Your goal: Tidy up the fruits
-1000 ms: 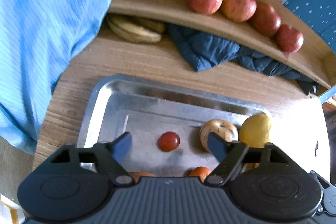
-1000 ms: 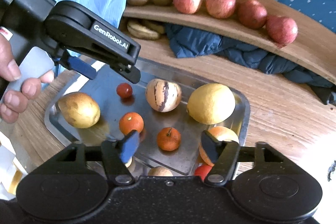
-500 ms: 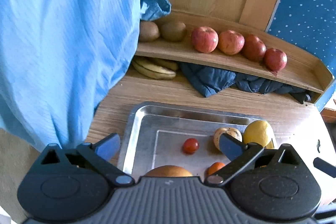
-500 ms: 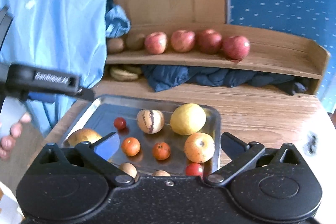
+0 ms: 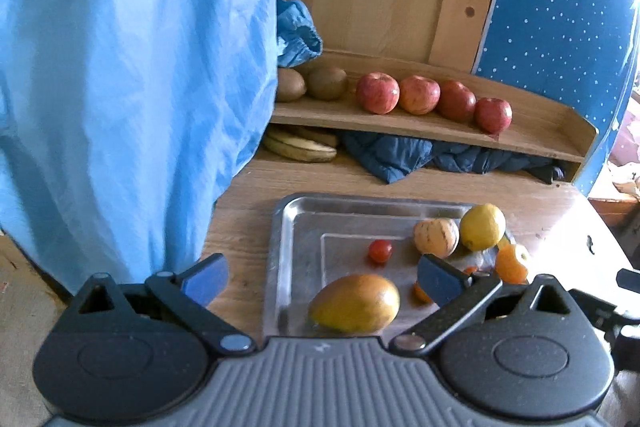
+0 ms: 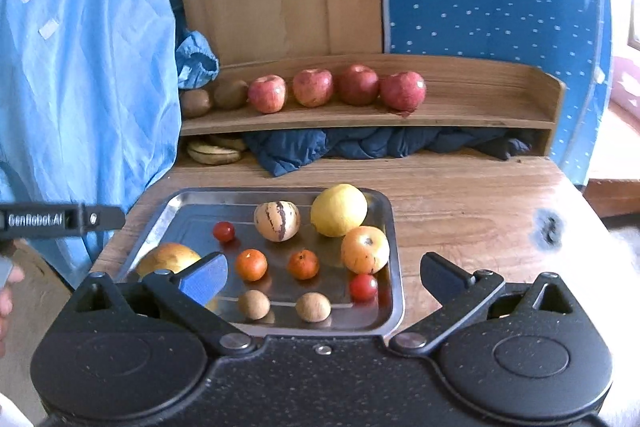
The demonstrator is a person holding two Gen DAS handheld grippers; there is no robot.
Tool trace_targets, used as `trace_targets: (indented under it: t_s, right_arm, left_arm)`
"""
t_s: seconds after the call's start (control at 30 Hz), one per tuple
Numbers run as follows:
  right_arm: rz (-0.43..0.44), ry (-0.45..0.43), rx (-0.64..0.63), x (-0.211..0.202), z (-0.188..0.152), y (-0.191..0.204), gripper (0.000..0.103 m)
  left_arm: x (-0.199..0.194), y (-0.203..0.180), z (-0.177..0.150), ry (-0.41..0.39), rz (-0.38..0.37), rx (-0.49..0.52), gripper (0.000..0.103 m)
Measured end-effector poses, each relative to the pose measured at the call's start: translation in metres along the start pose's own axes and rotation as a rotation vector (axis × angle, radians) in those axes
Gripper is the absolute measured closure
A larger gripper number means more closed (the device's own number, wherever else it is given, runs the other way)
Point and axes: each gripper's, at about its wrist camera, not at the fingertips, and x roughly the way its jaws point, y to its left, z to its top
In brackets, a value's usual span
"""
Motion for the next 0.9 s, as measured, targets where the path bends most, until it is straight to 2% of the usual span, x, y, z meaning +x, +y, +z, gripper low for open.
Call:
trace_targets:
  t_s: [0.23,0.37,0.47,0.9]
  right_arm:
    - [-0.039,-0.018,0.043,-0.03,-0.018,0.025,0.001]
    - [-0.055,-0.007,0.049,-0.037,-0.029,0.036,0.001]
    - [-0.066,0.006,0.047,-0.038,-0.034,0.042,0.001]
    - [-0.08,0.021,0.036,-0.043,-0.04,0.052,0.001]
  left_arm:
    - [-0.026,0.019,-0.017,-0.008,-0.009,0.049,0.001]
    - [-0.033,0.022,-0.027,0.031,0.008,0.096,0.001]
    - [-0.039,0.024,-0.034,0.023,0.008,0.119,0.001]
    - [-0.046,0.035,-0.038,0.013,0.015,0.105,0.001]
